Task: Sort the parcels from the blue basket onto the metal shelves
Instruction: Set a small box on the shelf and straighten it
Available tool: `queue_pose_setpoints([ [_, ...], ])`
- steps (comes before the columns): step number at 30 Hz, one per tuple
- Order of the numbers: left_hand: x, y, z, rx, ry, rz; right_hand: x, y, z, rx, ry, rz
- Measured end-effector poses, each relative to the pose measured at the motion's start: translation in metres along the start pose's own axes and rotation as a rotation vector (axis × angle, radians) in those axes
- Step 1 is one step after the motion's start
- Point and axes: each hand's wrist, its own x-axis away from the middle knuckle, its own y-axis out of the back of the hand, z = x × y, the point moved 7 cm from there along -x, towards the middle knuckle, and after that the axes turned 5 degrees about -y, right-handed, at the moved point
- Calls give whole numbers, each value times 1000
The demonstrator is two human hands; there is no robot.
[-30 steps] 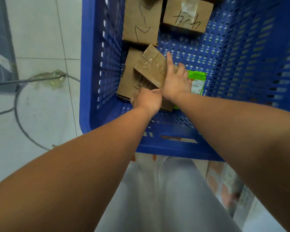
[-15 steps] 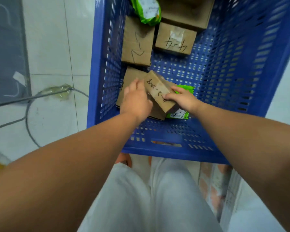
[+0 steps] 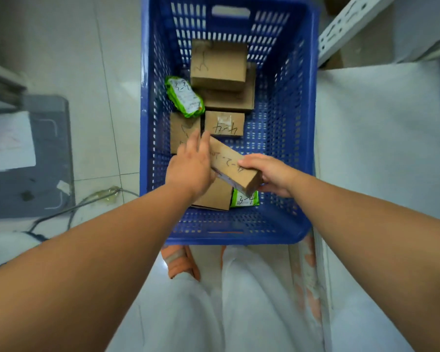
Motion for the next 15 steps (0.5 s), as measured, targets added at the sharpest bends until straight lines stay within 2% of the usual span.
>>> queue_pose_setpoints([
  [4,10,35,-26,338,117,-50,40,-10,19,-333,59,-18],
  [8,17,82,-62,580,21,-135,79,-20,52,-525,114,-18],
  [12,29,134,-89,547,-19,-180,131,-2,86,-592,214,-103],
  [15,46,173,-109,497,-64,-218,171,5,101,-538,252,-84],
])
